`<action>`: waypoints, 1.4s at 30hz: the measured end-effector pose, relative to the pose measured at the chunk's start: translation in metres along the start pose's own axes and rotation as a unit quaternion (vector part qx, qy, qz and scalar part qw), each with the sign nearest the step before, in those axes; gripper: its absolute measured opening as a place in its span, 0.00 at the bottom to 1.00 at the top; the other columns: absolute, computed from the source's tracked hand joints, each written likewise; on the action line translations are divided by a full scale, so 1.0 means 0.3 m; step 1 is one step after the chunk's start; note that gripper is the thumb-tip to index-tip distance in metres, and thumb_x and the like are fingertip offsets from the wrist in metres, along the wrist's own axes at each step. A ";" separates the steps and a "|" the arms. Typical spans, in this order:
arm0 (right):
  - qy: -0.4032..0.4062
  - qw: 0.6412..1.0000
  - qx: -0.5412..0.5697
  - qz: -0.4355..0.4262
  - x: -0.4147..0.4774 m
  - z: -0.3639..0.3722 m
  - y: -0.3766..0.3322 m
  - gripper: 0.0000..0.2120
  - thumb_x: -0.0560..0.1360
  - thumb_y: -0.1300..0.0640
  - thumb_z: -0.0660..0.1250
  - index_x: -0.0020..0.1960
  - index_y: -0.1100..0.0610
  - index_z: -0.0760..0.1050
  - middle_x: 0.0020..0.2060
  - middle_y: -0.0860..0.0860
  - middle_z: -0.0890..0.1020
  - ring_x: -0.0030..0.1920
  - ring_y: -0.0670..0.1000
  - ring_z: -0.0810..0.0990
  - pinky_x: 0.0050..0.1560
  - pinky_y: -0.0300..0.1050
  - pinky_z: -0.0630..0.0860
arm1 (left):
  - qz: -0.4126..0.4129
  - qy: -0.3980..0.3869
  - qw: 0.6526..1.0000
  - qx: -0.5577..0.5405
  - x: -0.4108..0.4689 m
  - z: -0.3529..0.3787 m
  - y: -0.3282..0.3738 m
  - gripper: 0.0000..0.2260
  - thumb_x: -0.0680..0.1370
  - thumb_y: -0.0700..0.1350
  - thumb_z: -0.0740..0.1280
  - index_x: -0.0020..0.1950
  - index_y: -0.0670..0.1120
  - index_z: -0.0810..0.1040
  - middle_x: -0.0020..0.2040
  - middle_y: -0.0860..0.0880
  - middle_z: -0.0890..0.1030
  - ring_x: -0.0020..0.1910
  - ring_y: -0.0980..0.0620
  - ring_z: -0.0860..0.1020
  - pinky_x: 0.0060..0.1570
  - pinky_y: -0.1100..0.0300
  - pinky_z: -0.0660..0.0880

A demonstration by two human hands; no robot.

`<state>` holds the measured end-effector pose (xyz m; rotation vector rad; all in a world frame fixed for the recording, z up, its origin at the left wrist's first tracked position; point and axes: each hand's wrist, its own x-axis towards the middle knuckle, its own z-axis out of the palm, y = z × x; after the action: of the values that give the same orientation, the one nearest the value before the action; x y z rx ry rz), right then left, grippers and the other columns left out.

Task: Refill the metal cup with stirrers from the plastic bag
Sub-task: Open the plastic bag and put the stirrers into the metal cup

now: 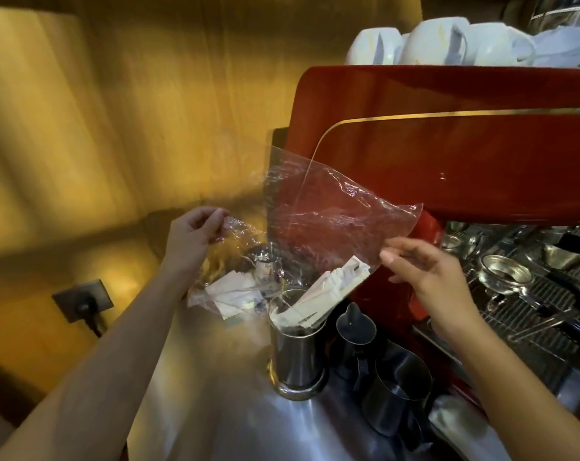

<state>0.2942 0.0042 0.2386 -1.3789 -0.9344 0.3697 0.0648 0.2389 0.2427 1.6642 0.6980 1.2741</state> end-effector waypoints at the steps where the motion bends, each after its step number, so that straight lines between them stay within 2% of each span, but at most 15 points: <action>1: -0.008 1.000 0.000 0.011 -0.003 0.009 0.016 0.08 0.70 0.59 0.70 0.48 0.50 0.80 0.43 0.46 0.83 0.43 0.40 0.81 0.39 0.35 0.78 | -0.004 0.002 1.000 0.004 -0.002 -0.002 -0.003 0.12 0.77 0.42 0.65 0.38 0.56 0.82 0.31 0.59 0.81 0.31 0.61 0.77 0.37 0.65 0.76; 5: -0.009 0.999 0.010 0.029 -0.005 0.036 0.059 0.06 0.69 0.59 0.71 0.45 0.51 0.83 0.42 0.44 0.85 0.45 0.42 0.82 0.43 0.39 0.78 | -0.015 0.001 1.000 0.005 -0.026 -0.002 -0.001 0.07 0.76 0.51 0.66 0.39 0.57 0.81 0.31 0.59 0.81 0.32 0.61 0.77 0.35 0.66 0.75; 7: 0.007 1.000 0.011 0.029 -0.001 0.046 0.070 0.06 0.70 0.60 0.70 0.42 0.50 0.83 0.40 0.43 0.85 0.45 0.43 0.82 0.43 0.42 0.77 | -0.018 -0.022 1.000 0.003 -0.040 -0.008 -0.004 0.09 0.72 0.60 0.66 0.41 0.56 0.80 0.33 0.58 0.82 0.33 0.61 0.78 0.34 0.66 0.74; 8: 0.014 0.999 0.012 0.028 0.001 0.048 0.072 0.07 0.70 0.60 0.70 0.41 0.49 0.83 0.39 0.43 0.86 0.44 0.43 0.81 0.43 0.42 0.77 | -0.020 -0.037 0.999 0.005 -0.045 -0.013 -0.008 0.10 0.72 0.61 0.66 0.43 0.55 0.79 0.34 0.58 0.82 0.34 0.61 0.78 0.34 0.66 0.74; 10: 0.019 0.999 0.013 0.024 0.011 0.047 0.071 0.08 0.70 0.60 0.70 0.39 0.48 0.83 0.38 0.41 0.85 0.43 0.43 0.81 0.42 0.41 0.77 | -0.037 -0.077 0.996 -0.001 -0.057 -0.024 -0.019 0.07 0.72 0.55 0.69 0.47 0.54 0.78 0.37 0.57 0.83 0.35 0.60 0.79 0.34 0.68 0.75; 12: 0.015 1.000 0.013 0.012 0.021 0.046 0.063 0.09 0.70 0.61 0.70 0.38 0.47 0.82 0.37 0.41 0.85 0.42 0.42 0.81 0.39 0.38 0.78 | -0.069 -0.110 0.992 0.004 -0.076 -0.037 -0.034 0.07 0.69 0.51 0.73 0.45 0.54 0.80 0.39 0.55 0.83 0.35 0.60 0.79 0.33 0.68 0.75; 14: 0.009 1.000 0.010 -0.005 0.031 0.051 0.050 0.10 0.70 0.61 0.70 0.36 0.47 0.82 0.36 0.41 0.85 0.41 0.42 0.81 0.37 0.33 0.77 | -0.087 -0.111 0.990 0.005 -0.096 -0.048 -0.047 0.07 0.65 0.50 0.74 0.41 0.53 0.81 0.35 0.55 0.83 0.32 0.60 0.79 0.31 0.69 0.74; 17: -0.007 0.999 -0.001 -0.032 0.055 0.069 0.010 0.11 0.70 0.61 0.70 0.35 0.46 0.82 0.34 0.41 0.85 0.38 0.41 0.80 0.35 0.33 0.77 | -0.091 -0.080 0.991 -0.053 -0.121 -0.061 -0.055 0.05 0.65 0.45 0.73 0.37 0.47 0.78 0.28 0.55 0.81 0.28 0.60 0.78 0.27 0.70 0.73; 21: -0.009 0.998 -0.013 -0.054 0.127 0.095 -0.056 0.07 0.69 0.62 0.72 0.35 0.51 0.81 0.32 0.46 0.83 0.37 0.47 0.78 0.37 0.37 0.75 | -0.090 -0.041 0.994 -0.042 -0.149 -0.088 -0.053 0.06 0.67 0.46 0.72 0.35 0.45 0.77 0.26 0.54 0.80 0.26 0.59 0.77 0.27 0.69 0.73; 26: -0.044 0.997 -0.028 -0.050 0.184 0.150 -0.092 0.02 0.70 0.63 0.70 0.39 0.60 0.80 0.34 0.57 0.79 0.38 0.51 0.74 0.32 0.32 0.71 | -0.108 0.009 0.994 -0.021 -0.184 -0.119 -0.068 0.06 0.70 0.45 0.71 0.38 0.43 0.77 0.31 0.48 0.78 0.29 0.55 0.76 0.32 0.63 0.74; 29: -0.043 0.998 -0.018 -0.035 0.196 0.168 -0.089 0.05 0.70 0.63 0.70 0.36 0.56 0.79 0.32 0.53 0.79 0.34 0.47 0.76 0.31 0.32 0.72 | -0.124 0.020 0.992 -0.016 -0.205 -0.134 -0.079 0.04 0.72 0.43 0.71 0.40 0.44 0.79 0.33 0.48 0.79 0.35 0.50 0.77 0.41 0.54 0.74; 31: -0.039 0.999 -0.010 -0.025 0.197 0.175 -0.081 0.06 0.70 0.62 0.70 0.35 0.54 0.78 0.32 0.51 0.79 0.33 0.45 0.76 0.34 0.35 0.73 | -0.125 0.024 0.992 -0.005 -0.216 -0.140 -0.083 0.03 0.72 0.42 0.71 0.40 0.44 0.78 0.30 0.53 0.80 0.32 0.55 0.77 0.39 0.57 0.74; 34: -0.040 0.999 0.002 -0.012 0.185 0.180 -0.056 0.04 0.70 0.60 0.71 0.37 0.54 0.79 0.33 0.52 0.80 0.36 0.48 0.77 0.36 0.39 0.73 | -0.130 0.041 0.991 -0.009 -0.222 -0.148 -0.083 0.04 0.72 0.41 0.71 0.40 0.43 0.77 0.30 0.50 0.80 0.29 0.57 0.77 0.37 0.59 0.74; 38: -0.078 0.997 -0.001 0.016 0.142 0.172 0.007 0.05 0.70 0.62 0.70 0.39 0.54 0.81 0.37 0.57 0.83 0.38 0.52 0.79 0.34 0.35 0.75 | -0.135 0.047 0.990 -0.007 -0.224 -0.152 -0.078 0.05 0.72 0.42 0.72 0.41 0.43 0.78 0.33 0.48 0.79 0.31 0.54 0.77 0.39 0.57 0.74; 42: -0.067 0.997 -0.009 0.034 0.132 0.171 0.044 0.05 0.71 0.63 0.69 0.38 0.55 0.81 0.39 0.60 0.82 0.40 0.52 0.78 0.37 0.37 0.75 | -0.154 0.013 0.988 -0.007 -0.234 -0.156 -0.075 0.07 0.70 0.42 0.72 0.45 0.44 0.77 0.37 0.47 0.80 0.38 0.50 0.79 0.43 0.56 0.75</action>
<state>0.2839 0.0696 0.2356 -1.4186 -1.0039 0.5112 0.0006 0.2042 0.1948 1.4635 0.9213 1.0777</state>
